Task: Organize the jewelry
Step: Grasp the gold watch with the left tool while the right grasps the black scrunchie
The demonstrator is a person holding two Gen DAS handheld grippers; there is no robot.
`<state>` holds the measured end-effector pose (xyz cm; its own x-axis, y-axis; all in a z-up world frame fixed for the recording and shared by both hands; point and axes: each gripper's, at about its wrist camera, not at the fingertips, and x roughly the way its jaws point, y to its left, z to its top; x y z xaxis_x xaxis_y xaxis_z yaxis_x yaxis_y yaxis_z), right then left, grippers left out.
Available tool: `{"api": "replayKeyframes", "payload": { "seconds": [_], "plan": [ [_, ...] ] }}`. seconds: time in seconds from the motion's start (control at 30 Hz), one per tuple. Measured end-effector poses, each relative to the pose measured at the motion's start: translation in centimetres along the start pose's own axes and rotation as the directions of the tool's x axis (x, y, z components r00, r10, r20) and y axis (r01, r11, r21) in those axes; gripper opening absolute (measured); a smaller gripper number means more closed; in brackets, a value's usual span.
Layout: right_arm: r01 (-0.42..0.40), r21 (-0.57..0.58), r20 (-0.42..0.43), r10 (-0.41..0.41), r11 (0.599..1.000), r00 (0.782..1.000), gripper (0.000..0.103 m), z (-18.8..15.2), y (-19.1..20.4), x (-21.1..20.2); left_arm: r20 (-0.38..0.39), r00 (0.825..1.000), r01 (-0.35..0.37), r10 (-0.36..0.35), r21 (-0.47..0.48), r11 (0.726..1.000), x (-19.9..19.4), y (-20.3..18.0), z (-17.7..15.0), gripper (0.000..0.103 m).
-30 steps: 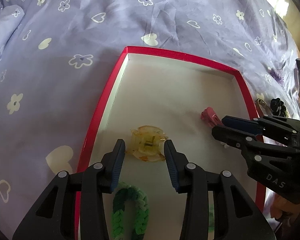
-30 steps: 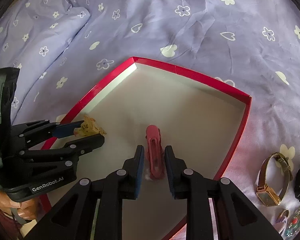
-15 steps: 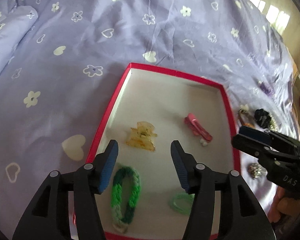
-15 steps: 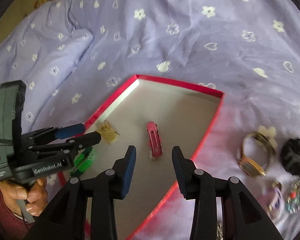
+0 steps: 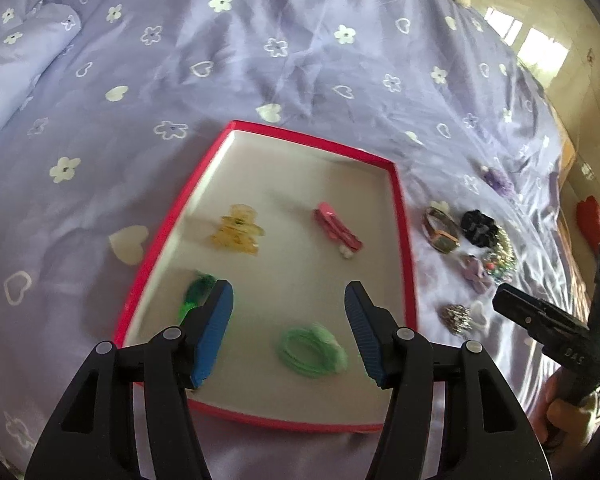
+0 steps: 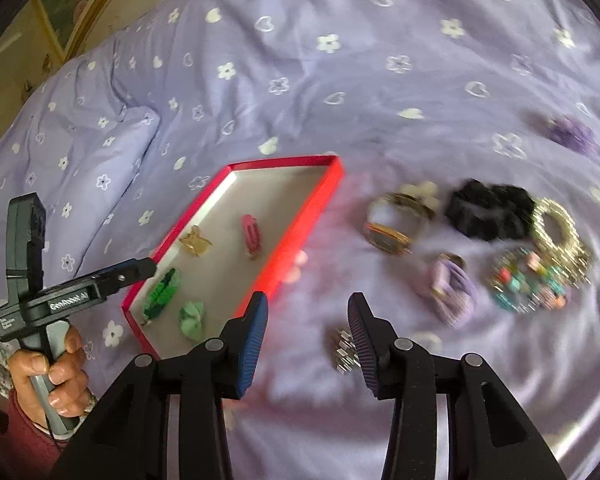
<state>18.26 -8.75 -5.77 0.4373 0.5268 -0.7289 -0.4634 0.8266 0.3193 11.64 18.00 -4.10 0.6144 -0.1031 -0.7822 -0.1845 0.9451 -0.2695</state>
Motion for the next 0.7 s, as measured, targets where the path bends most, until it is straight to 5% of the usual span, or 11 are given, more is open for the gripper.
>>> {"api": "replayKeyframes", "payload": {
  "seconds": [0.7],
  "plan": [
    [0.112, 0.171, 0.064, -0.124, 0.979, 0.99, 0.048, -2.7, -9.0, -5.7, -0.043, 0.995, 0.092, -0.086, 0.142, 0.986, 1.0, -9.4, -0.2, 0.06]
  ]
}}
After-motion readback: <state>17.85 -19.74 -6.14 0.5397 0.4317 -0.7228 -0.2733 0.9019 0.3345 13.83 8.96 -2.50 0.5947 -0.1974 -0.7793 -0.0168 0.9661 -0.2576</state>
